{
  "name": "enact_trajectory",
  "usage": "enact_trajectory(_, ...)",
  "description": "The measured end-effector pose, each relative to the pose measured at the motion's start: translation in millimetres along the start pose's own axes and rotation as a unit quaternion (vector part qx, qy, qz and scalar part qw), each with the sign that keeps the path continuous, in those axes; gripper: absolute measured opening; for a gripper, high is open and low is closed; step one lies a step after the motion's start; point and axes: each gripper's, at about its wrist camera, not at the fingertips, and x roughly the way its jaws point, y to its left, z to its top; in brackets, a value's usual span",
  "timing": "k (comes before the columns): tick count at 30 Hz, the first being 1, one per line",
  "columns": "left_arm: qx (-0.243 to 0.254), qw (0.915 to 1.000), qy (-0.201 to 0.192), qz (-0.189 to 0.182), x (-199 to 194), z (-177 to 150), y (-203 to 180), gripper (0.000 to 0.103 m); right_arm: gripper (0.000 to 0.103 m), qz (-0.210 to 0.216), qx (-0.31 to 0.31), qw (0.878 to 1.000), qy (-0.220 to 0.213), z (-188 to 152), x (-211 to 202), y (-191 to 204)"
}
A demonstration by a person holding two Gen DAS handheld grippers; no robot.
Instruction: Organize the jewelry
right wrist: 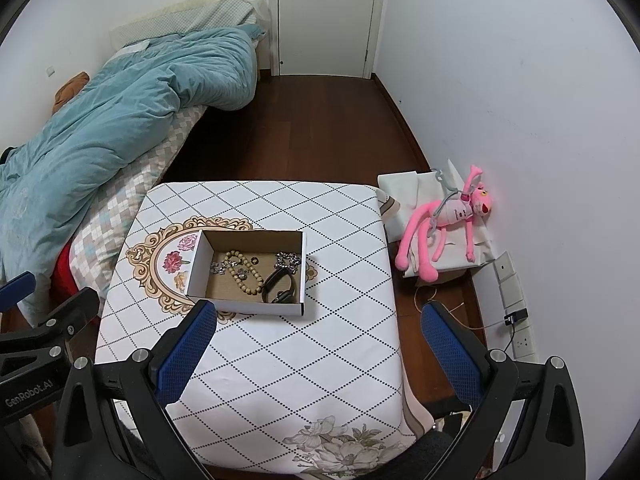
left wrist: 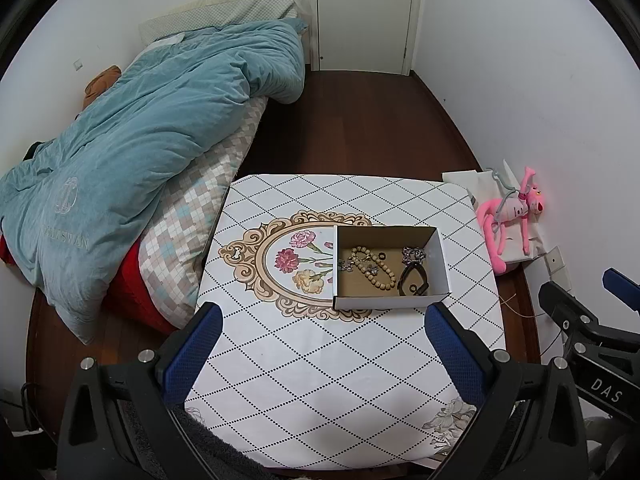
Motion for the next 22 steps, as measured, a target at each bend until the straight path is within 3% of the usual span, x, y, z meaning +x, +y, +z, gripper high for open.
enact_trajectory(22, 0.002, 1.0000, -0.005, -0.005, -6.7, 1.7, -7.8, 0.103, 0.103, -0.001, -0.003, 1.000, 0.004, 0.2, 0.4, -1.9)
